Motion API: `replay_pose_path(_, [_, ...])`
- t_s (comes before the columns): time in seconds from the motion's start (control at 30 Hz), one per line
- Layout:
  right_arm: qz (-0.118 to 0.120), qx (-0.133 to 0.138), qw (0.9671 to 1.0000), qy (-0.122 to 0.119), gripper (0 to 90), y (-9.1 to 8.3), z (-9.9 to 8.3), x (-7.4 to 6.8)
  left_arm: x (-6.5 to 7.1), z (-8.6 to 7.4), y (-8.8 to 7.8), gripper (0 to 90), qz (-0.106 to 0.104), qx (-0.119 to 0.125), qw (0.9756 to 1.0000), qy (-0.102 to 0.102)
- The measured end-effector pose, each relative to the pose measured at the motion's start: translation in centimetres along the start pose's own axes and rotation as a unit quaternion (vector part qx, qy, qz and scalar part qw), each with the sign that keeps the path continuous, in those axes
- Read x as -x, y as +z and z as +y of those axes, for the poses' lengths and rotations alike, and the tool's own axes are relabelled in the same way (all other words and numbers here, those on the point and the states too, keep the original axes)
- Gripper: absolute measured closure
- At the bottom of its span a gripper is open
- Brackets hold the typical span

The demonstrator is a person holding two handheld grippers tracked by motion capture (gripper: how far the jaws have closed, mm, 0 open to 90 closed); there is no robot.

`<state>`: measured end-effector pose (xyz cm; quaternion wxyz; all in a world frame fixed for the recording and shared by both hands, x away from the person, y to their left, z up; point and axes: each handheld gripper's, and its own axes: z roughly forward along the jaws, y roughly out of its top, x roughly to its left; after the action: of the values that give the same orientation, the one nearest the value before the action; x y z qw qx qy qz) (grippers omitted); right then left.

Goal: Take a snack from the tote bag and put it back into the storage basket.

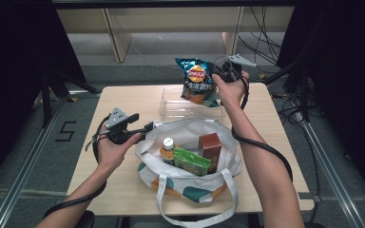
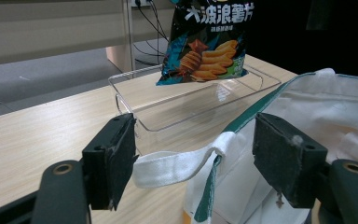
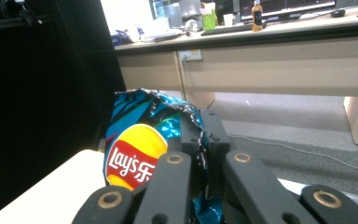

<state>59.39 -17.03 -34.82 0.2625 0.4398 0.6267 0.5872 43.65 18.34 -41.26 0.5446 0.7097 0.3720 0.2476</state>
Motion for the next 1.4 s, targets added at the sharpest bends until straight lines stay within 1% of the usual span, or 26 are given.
replay_pose_path(0.03, [-0.001, -0.002, 1.0, -0.005, 90.0, 0.0, -0.1, 0.1, 0.0, 0.0, 0.0, 29.6, 0.0, 0.0, 1.0, 0.001])
replay_pose_path(0.07, [-0.002, -0.003, 1.0, -0.004, 90.0, 0.0, -0.2, 0.2, 0.0, 0.0, 0.0, 29.6, 0.0, 0.0, 1.0, 0.001])
replay_pose_path(0.1, [-0.005, -0.006, 1.0, -0.001, 90.0, 0.0, -0.3, 0.2, 0.0, 0.0, 0.0, 29.6, 0.0, 0.0, 1.0, 0.001])
replay_pose_path(0.13, [-0.005, -0.006, 0.9999, 0.008, 90.0, 0.0, -0.4, 0.2, 0.1, 0.0, 0.0, 29.6, 0.0, -0.001, 1.0, 0.001])
replay_pose_path(0.2, [-0.006, -0.007, 1.0, 0.004, 90.0, 0.1, -0.5, 0.4, 0.0, 0.0, 0.0, 29.6, 0.0, -0.001, 1.0, 0.001])
replay_pose_path(0.33, [-0.01, -0.007, 0.9999, 0.012, 90.0, 0.3, -0.8, 0.5, 0.0, 0.0, 0.0, 29.4, 0.001, -0.001, 1.0, 0.001])
replay_pose_path(0.37, [-0.009, -0.007, 0.9999, 0.003, 90.0, 0.3, -0.8, 0.7, 0.0, -0.1, 0.0, 29.3, 0.0, -0.001, 1.0, 0.001])
replay_pose_path(0.4, [-0.011, -0.01, 0.9998, 0.015, 90.0, 0.3, -0.9, 0.5, 0.0, -0.1, 0.0, 29.3, 0.0, -0.001, 1.0, 0.001])
replay_pose_path(0.43, [-0.013, -0.012, 0.9996, 0.02, 90.0, 0.3, -0.9, 0.5, 0.0, -0.1, 0.0, 29.3, 0.0, -0.001, 1.0, 0.001])
replay_pose_path(0.5, [-0.012, -0.009, 0.9998, 0.012, 90.0, 0.5, -1.0, 0.7, 0.0, -0.1, 0.0, 29.3, 0.0, -0.001, 1.0, 0.0])
replay_pose_path(0.53, [-0.014, -0.012, 0.9997, 0.017, 90.0, 0.4, -1.1, 0.6, 0.0, 0.0, 0.0, 29.3, 0.0, -0.001, 1.0, 0.0])
replay_pose_path(0.6, [-0.015, -0.015, 0.9996, 0.019, 90.0, 0.5, -1.1, 0.6, 0.0, 0.0, 0.0, 29.3, 0.001, 0.0, 1.0, 0.0])
replay_pose_path(0.63, [-0.016, -0.009, 0.9997, 0.018, 90.0, 0.6, -1.2, 0.7, 0.0, 0.0, 0.0, 29.4, 0.001, 0.0, 1.0, -0.001])
replay_pose_path(0.7, [-0.019, -0.012, 0.9997, 0.014, 90.0, 0.6, -1.3, 0.8, 0.0, -0.1, 0.0, 29.3, 0.0, 0.0, 1.0, 0.001])
replay_pose_path(0.73, [-0.017, -0.015, 0.9997, 0.006, 90.0, 0.6, -1.3, 0.9, 0.0, -0.1, 0.0, 29.3, 0.0, 0.0, 1.0, 0.001])
replay_pose_path(0.83, [-0.019, -0.018, 0.9995, 0.02, 90.0, 0.6, -1.4, 0.9, 0.1, -0.1, 0.0, 29.3, 0.0, -0.001, 1.0, 0.001])
replay_pose_path(0.87, [-0.017, -0.013, 0.9997, 0.01, 89.9, 0.7, -1.5, 1.1, 0.1, -0.1, 0.0, 29.3, 0.0, -0.001, 1.0, 0.001])
replay_pose_path(0.9, [-0.022, -0.015, 0.9994, 0.02, 90.0, 0.7, -1.6, 1.0, 0.0, -0.1, 0.0, 29.3, 0.0, -0.001, 1.0, 0.001])
replay_pose_path(1.07, [-0.02, -0.016, 0.9996, 0.012, 89.9, 0.8, -1.9, 1.3, 0.0, -0.1, 0.0, 29.3, 0.0, 0.0, 1.0, 0.001])
replay_pose_path(1.1, [-0.02, -0.022, 0.9993, 0.024, 89.9, 0.8, -1.8, 1.1, 0.0, -0.1, 0.0, 29.3, 0.0, 0.0, 1.0, 0.002])
replay_pose_path(1.2, [-0.021, -0.017, 0.9995, 0.015, 89.9, 0.9, -2.0, 1.1, 0.1, -0.1, 0.0, 29.3, 0.0, 0.0, 1.0, 0.001])
replay_pose_path(1.37, [-0.021, -0.024, 0.9992, 0.024, 89.9, 0.9, -2.0, 1.1, 0.1, -0.1, 0.0, 29.2, 0.001, 0.0, 1.0, 0.001])
replay_pose_path(1.4, [-0.021, -0.019, 0.9995, 0.016, 89.9, 1.0, -2.1, 1.3, 0.1, -0.1, 0.0, 29.2, 0.001, -0.001, 1.0, 0.001])
